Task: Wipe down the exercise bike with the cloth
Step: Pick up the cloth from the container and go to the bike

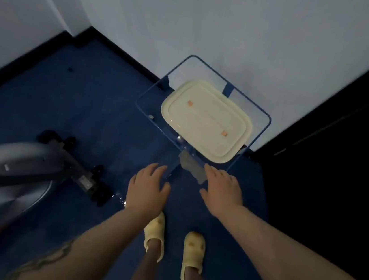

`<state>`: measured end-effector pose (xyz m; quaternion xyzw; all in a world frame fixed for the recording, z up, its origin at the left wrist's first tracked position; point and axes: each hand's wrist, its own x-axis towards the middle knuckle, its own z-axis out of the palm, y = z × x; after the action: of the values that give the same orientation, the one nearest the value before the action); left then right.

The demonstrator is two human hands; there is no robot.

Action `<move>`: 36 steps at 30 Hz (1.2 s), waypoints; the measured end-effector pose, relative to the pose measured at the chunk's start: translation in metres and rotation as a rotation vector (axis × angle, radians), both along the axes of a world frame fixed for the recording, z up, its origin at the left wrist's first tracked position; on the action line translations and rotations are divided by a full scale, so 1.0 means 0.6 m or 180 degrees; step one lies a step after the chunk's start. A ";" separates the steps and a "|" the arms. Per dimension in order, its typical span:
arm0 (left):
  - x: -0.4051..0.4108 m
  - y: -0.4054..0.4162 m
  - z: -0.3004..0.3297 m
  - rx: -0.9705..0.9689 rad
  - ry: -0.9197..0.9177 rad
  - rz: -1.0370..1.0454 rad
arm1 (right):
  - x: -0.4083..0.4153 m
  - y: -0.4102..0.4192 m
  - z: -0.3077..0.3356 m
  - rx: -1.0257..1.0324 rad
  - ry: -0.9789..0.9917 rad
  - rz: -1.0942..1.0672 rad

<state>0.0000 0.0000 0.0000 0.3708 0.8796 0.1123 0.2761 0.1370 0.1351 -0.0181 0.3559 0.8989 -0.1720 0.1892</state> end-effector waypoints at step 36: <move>-0.017 -0.082 0.156 0.0572 0.0364 0.1069 | -0.056 -0.004 0.199 -0.0399 0.2517 0.0270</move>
<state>-0.0104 -0.0490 0.0934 0.2479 0.9297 0.2137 0.1689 0.1031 0.1328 0.1012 0.2126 0.9040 -0.3422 -0.1430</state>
